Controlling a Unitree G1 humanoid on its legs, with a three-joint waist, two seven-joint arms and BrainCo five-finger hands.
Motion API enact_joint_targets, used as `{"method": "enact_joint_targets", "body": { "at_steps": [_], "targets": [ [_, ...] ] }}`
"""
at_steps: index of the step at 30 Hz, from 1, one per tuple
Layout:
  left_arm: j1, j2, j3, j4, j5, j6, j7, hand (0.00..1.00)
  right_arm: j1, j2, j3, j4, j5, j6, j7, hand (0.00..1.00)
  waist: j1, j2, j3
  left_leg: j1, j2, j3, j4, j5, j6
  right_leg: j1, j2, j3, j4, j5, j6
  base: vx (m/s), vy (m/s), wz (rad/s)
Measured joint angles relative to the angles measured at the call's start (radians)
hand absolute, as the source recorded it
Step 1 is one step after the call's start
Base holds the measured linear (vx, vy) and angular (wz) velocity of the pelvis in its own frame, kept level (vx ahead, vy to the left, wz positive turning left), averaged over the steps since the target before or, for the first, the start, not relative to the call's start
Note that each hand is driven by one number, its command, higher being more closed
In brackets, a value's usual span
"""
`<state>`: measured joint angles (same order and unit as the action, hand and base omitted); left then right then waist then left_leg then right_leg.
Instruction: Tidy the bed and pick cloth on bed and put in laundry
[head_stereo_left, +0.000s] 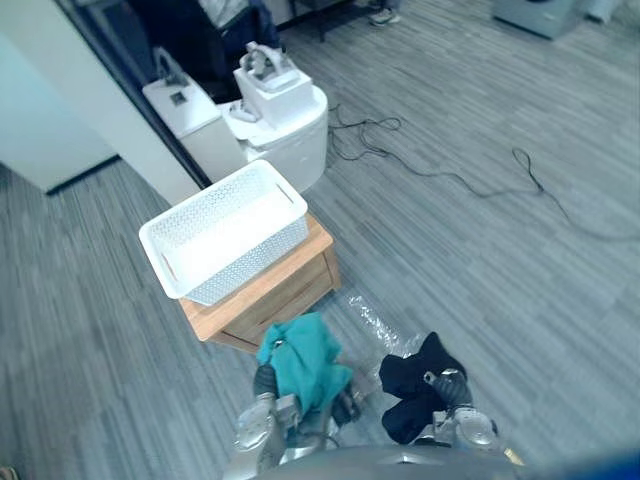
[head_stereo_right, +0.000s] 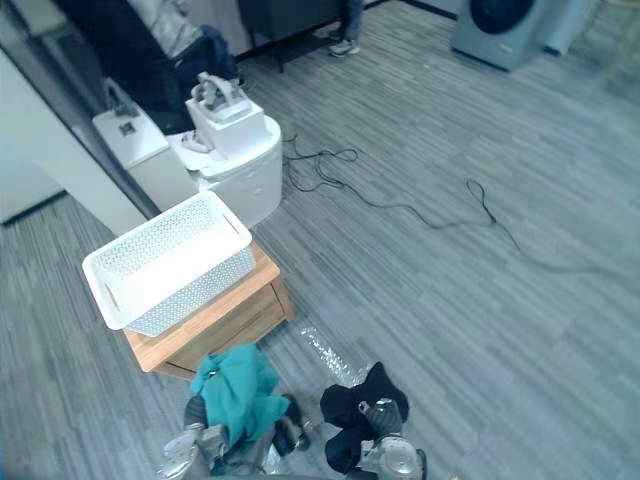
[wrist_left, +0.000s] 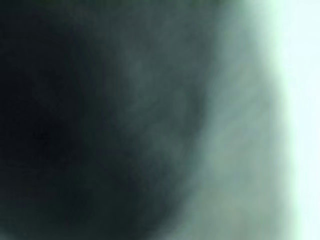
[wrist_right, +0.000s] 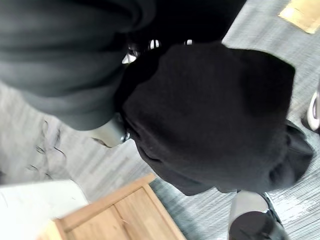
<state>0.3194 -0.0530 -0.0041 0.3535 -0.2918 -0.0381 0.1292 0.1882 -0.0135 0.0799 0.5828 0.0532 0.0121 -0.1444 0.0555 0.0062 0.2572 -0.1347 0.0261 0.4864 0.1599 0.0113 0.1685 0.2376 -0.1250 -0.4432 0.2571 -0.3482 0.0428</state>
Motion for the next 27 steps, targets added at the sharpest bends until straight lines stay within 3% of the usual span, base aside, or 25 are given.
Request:
{"method": "enact_joint_targets", "body": {
  "at_steps": [1,2,3,4,5,7,8,9,10,11,12,13,15,16,17,18,19,20,21,22,23,24,25,26,27],
  "targets": [
    [-0.001,0.001,0.004,0.012,0.005,0.005,-0.001,1.0,-0.008,0.002,0.004,0.008,0.0,0.0,0.008,1.0,0.01,-0.005,-0.001,0.019,-0.016,0.004,0.0,-0.001,-0.001,0.019,-0.031,-0.001,-0.083,0.033,0.025,0.17,0.012,0.4],
    [-0.004,0.002,0.005,0.013,0.008,0.006,-0.001,1.0,-0.012,0.003,0.004,0.009,0.0,-0.001,0.014,1.0,0.009,-0.01,-0.003,0.033,-0.037,0.004,-0.005,-0.002,-0.003,0.024,-0.06,0.002,-0.113,0.114,0.035,0.15,0.004,0.7],
    [-0.005,0.001,0.002,0.021,0.013,0.011,-0.007,1.0,-0.016,0.007,0.005,0.025,0.0,-0.004,0.024,1.0,-0.006,-0.01,-0.009,0.064,-0.061,0.0,-0.045,-0.013,-0.02,0.049,-0.076,0.002,-0.095,0.099,0.062,0.08,-0.004,0.65],
    [-0.004,0.001,-0.001,0.023,0.02,0.015,-0.014,1.0,-0.014,0.008,0.005,0.032,0.0,-0.004,0.026,1.0,-0.008,-0.011,-0.011,0.073,-0.065,0.01,-0.068,-0.038,-0.034,0.05,-0.076,-0.004,-0.087,0.094,0.062,0.02,-0.005,0.64],
    [-0.002,0.003,-0.012,0.032,0.051,0.026,-0.026,1.0,-0.024,0.002,0.001,0.073,0.0,-0.004,0.029,1.0,0.004,-0.016,-0.018,0.117,-0.077,0.08,-0.108,-0.102,-0.099,0.048,-0.108,-0.039,-0.028,0.078,0.061,0.04,0.001,0.48],
    [0.001,0.006,-0.026,0.044,0.062,0.034,-0.043,1.0,-0.009,-0.011,-0.006,0.079,0.0,-0.005,0.031,1.0,-0.014,-0.005,-0.024,0.157,-0.09,0.097,-0.125,-0.114,-0.109,0.018,-0.143,-0.046,0.114,0.077,0.056,0.1,0.028,0.73],
    [0.004,0.012,-0.03,0.045,0.08,0.034,-0.046,1.0,0.005,-0.011,-0.027,0.051,0.002,-0.011,0.032,1.0,-0.018,-0.008,-0.026,0.165,-0.092,0.064,-0.13,-0.089,-0.092,-0.059,-0.192,-0.034,0.355,0.097,0.002,0.11,0.051,1.17],
    [0.007,0.018,-0.032,0.046,0.087,0.034,-0.046,1.0,0.015,-0.01,-0.031,0.043,0.001,-0.011,0.034,1.0,-0.024,-0.027,-0.023,0.182,-0.105,0.007,-0.128,-0.079,-0.083,-0.137,-0.226,-0.003,0.549,0.189,-0.16,0.12,0.032,1.23],
    [0.012,0.022,-0.032,0.045,0.087,0.034,-0.044,1.0,0.02,-0.01,-0.03,0.038,0.001,-0.011,0.035,1.0,-0.028,-0.035,-0.023,0.19,-0.105,-0.021,-0.132,-0.08,-0.082,-0.166,-0.225,0.027,0.606,0.252,-0.182,0.24,0.029,1.52],
    [0.024,0.034,-0.032,0.032,0.086,0.031,-0.043,1.0,0.032,-0.005,-0.023,0.029,0.002,-0.019,0.035,1.0,-0.045,-0.035,-0.031,0.195,-0.105,-0.105,-0.136,-0.08,-0.068,-0.242,-0.185,0.134,0.718,0.342,-0.107,0.34,-0.005,1.65],
    [0.012,0.044,-0.024,0.034,0.086,0.029,-0.038,1.0,0.032,-0.004,-0.016,0.02,0.004,-0.022,0.035,1.0,-0.046,-0.049,-0.026,0.191,-0.104,-0.175,-0.138,-0.07,-0.047,-0.306,-0.133,0.211,0.76,0.197,-0.06,0.36,-0.011,1.72],
    [0.006,0.047,-0.018,0.04,0.086,0.029,-0.035,1.0,0.032,-0.004,-0.015,0.015,0.004,-0.022,0.035,1.0,-0.048,-0.051,-0.024,0.188,-0.103,-0.204,-0.138,-0.069,-0.046,-0.334,-0.112,0.23,0.75,0.15,-0.058,0.35,-0.021,1.59],
    [-0.006,0.05,-0.013,0.06,0.085,0.029,-0.035,1.0,0.044,-0.005,-0.015,-0.022,0.024,-0.03,0.032,1.0,-0.056,-0.045,-0.019,0.189,-0.103,-0.321,-0.139,-0.073,-0.057,-0.42,-0.024,0.313,0.579,0.049,-0.02,0.33,-0.036,1.51],
    [-0.007,0.05,-0.013,0.06,0.085,0.029,-0.035,1.0,0.046,-0.005,-0.012,-0.031,0.027,-0.033,0.029,1.0,-0.059,-0.043,-0.019,0.189,-0.103,-0.347,-0.139,-0.073,-0.068,-0.434,0.003,0.341,0.521,0.045,-0.021,0.31,-0.08,1.47],
    [-0.012,0.046,-0.011,0.063,0.085,0.029,-0.035,1.0,0.051,-0.007,0.004,-0.049,0.044,-0.041,0.025,1.0,-0.069,-0.04,-0.021,0.191,-0.106,-0.393,-0.135,-0.079,-0.085,-0.434,0.047,0.409,0.367,0.049,-0.015,0.35,-0.145,1.39],
    [-0.01,0.044,-0.009,0.059,0.086,0.027,-0.036,1.0,0.061,0.001,0.019,-0.057,0.045,-0.043,0.024,1.0,-0.066,-0.052,-0.029,0.202,-0.121,-0.407,-0.124,-0.092,-0.104,-0.414,0.046,0.435,0.202,0.094,-0.032,0.28,-0.128,1.26],
    [-0.011,0.044,-0.007,0.055,0.085,0.026,-0.036,1.0,0.066,0.009,0.027,-0.058,0.045,-0.043,0.025,1.0,-0.058,-0.067,-0.032,0.21,-0.135,-0.41,-0.112,-0.109,-0.112,-0.401,0.029,0.431,0.138,0.136,-0.03,0.32,-0.154,0.88],
    [-0.021,0.024,-0.004,0.062,0.085,0.028,-0.035,1.0,0.063,0.009,0.037,-0.068,0.055,-0.041,0.025,1.0,-0.04,-0.049,-0.02,0.21,-0.117,-0.397,-0.037,-0.178,-0.136,-0.356,0.022,0.398,0.122,0.144,-0.017,0.34,-0.14,0.74],
    [-0.018,0.007,-0.01,0.042,0.085,0.026,-0.036,1.0,0.079,0.006,0.047,-0.118,0.062,-0.041,0.025,1.0,-0.04,-0.017,-0.022,0.165,-0.075,-0.342,0.084,-0.233,-0.175,-0.326,0.027,0.359,0.102,0.126,-0.024,0.4,-0.149,0.64],
    [-0.019,0.005,-0.016,0.04,0.085,0.026,-0.037,1.0,0.081,0.006,0.049,-0.124,0.062,-0.041,0.025,1.0,-0.04,-0.015,-0.022,0.158,-0.071,-0.334,0.103,-0.236,-0.18,-0.324,0.027,0.357,0.101,0.124,-0.026,0.31,-0.095,0.72],
    [-0.023,0.001,-0.03,0.015,0.085,0.025,-0.042,1.0,0.083,0.006,0.07,-0.17,0.061,-0.041,0.026,1.0,-0.038,0.012,-0.011,0.063,-0.025,-0.269,0.336,-0.253,-0.213,-0.287,0.026,0.332,0.095,0.099,-0.031,0.18,-0.042,0.38],
    [-0.023,0.001,-0.03,0.013,0.085,0.025,-0.042,1.0,0.084,0.005,0.076,-0.176,0.062,-0.042,0.027,1.0,-0.037,0.015,-0.009,0.034,-0.012,-0.259,0.401,-0.262,-0.226,-0.277,0.026,0.327,0.091,0.095,-0.035,0.28,-0.037,0.37],
    [-0.02,0.002,-0.022,0.013,0.084,0.025,-0.039,1.0,0.086,0.01,0.086,-0.178,0.062,-0.041,0.026,1.0,-0.036,0.015,-0.009,-0.022,0.05,-0.217,0.549,-0.277,-0.227,-0.241,0.023,0.309,0.074,0.088,-0.038,0.34,-0.018,0.08],
    [-0.02,0.002,-0.02,0.013,0.084,0.024,-0.039,1.0,0.094,0.012,0.083,-0.181,0.062,-0.041,0.024,1.0,-0.037,0.008,-0.006,-0.039,0.105,-0.183,0.593,-0.287,-0.218,-0.21,0.017,0.3,0.057,0.089,-0.038,0.33,0.01,0.05],
    [-0.02,0.004,-0.022,0.013,0.084,0.024,-0.039,1.0,0.097,0.012,0.081,-0.182,0.062,-0.041,0.023,1.0,-0.037,0.006,-0.005,-0.042,0.126,-0.169,0.594,-0.288,-0.217,-0.203,0.014,0.299,0.052,0.089,-0.038,0.28,0.054,-0.04]
  ]
}}
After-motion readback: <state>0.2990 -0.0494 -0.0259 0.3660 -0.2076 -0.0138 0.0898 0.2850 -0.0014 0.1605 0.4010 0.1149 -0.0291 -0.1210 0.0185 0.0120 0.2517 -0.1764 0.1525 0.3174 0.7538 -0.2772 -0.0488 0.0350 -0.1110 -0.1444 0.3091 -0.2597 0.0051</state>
